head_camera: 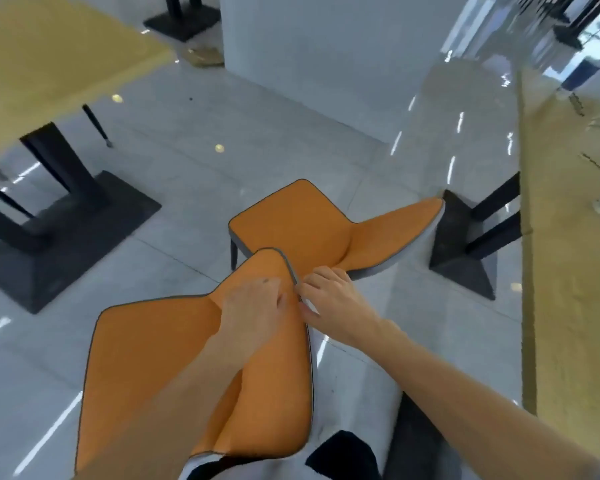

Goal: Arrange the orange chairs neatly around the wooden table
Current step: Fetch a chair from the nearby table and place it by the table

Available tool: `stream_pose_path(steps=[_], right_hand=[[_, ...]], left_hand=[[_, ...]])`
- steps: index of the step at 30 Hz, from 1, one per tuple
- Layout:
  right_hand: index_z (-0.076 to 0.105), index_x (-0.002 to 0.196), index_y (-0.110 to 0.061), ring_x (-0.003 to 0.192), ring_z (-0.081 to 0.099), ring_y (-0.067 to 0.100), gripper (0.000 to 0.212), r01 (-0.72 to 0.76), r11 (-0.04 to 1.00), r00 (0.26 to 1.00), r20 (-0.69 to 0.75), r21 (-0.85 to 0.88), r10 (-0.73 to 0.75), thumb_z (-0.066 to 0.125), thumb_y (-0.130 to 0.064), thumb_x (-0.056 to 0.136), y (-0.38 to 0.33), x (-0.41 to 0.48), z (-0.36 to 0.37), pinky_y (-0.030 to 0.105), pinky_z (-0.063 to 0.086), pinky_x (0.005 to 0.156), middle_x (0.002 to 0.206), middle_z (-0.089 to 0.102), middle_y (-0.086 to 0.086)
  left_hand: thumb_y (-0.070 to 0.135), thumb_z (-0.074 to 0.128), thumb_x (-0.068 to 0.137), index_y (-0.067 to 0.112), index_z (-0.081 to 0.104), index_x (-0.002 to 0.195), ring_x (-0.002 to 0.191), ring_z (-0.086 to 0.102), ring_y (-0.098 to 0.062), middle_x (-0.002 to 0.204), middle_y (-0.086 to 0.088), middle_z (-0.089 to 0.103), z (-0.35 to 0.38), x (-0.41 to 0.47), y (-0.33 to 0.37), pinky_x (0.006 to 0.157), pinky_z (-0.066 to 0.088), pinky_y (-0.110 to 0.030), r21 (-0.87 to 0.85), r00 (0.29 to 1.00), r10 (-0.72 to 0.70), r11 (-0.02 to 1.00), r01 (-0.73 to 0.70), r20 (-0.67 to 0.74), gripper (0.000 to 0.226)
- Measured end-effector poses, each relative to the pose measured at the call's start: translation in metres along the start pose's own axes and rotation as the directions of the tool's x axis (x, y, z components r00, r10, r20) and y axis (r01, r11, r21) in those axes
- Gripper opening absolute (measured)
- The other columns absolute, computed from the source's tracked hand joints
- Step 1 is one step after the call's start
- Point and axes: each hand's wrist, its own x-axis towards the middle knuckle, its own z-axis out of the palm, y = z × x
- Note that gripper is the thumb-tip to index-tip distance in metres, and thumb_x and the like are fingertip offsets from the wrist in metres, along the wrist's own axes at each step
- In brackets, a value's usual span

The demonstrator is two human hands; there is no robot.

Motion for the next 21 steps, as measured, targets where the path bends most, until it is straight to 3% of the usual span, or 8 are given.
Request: stream_pose_path(steps=[4,7,12,14,17,21], right_hand=[[0.068,0.080,-0.012,0.096,0.062,0.024,0.028,0.247,0.968,0.968,0.026,0.048,-0.249,0.045,-0.028,0.083,0.021,0.023,0.004,0.040,0.051,0.081,0.088,0.070,0.001],[0.068,0.084,-0.012,0.100,0.061,0.026,0.028,0.447,0.891,0.892,0.033,0.072,-0.450,0.045,-0.028,0.083,0.036,0.037,0.011,0.041,0.050,0.084,0.093,0.069,0.004],[0.068,0.086,-0.012,0.101,0.061,0.027,0.036,0.684,0.722,0.716,0.088,0.110,-0.692,0.041,-0.035,0.084,0.058,0.050,0.012,0.044,0.049,0.090,0.093,0.068,0.006],[0.069,0.091,-0.013,0.103,0.060,0.027,0.043,0.754,0.647,0.635,0.123,0.115,-0.762,0.039,-0.044,0.084,0.065,0.056,0.009,0.043,0.044,0.095,0.097,0.068,0.004],[0.066,0.105,-0.013,0.113,0.054,0.027,0.058,0.828,0.544,0.509,0.223,0.138,-0.831,0.036,-0.056,0.082,0.074,0.070,0.006,0.044,0.033,0.105,0.110,0.064,0.005],[0.055,0.126,-0.013,0.127,0.043,0.027,0.061,0.909,0.396,0.336,0.332,0.129,-0.881,0.052,-0.057,0.084,0.072,0.091,0.006,0.043,0.020,0.113,0.131,0.054,0.007]], left_hand=[[0.031,0.045,0.096,0.018,0.063,0.114,0.094,0.061,-0.022,0.108,-0.003,0.066,0.003,-0.010,0.010,0.073,0.051,-0.035,-0.035,0.977,-0.206,0.978,0.205,-0.046,0.029],[0.032,0.043,0.097,0.023,0.057,0.123,0.100,0.058,-0.021,0.115,0.002,0.063,0.009,-0.018,0.020,0.073,0.048,-0.032,-0.028,0.912,-0.401,0.916,0.401,-0.084,0.031],[0.028,0.041,0.094,0.022,0.060,0.106,0.089,0.058,-0.024,0.102,0.003,0.062,0.018,-0.045,0.056,0.064,0.045,-0.029,-0.133,0.704,-0.693,0.721,0.680,-0.152,0.024],[0.030,0.039,0.095,0.022,0.060,0.108,0.091,0.058,-0.024,0.105,0.001,0.062,0.024,-0.056,0.076,0.064,0.042,-0.029,-0.139,0.627,-0.762,0.646,0.750,-0.161,0.026],[0.038,0.034,0.092,0.019,0.055,0.097,0.088,0.059,-0.025,0.093,0.000,0.060,0.042,-0.070,0.105,0.061,0.044,-0.031,-0.157,0.543,-0.827,0.562,0.812,-0.148,0.029],[0.048,0.050,0.089,0.022,0.047,0.125,0.104,0.053,-0.025,0.113,0.000,0.058,0.071,-0.076,0.135,0.080,0.045,-0.036,-0.217,0.472,-0.877,0.480,0.850,-0.092,0.044]])
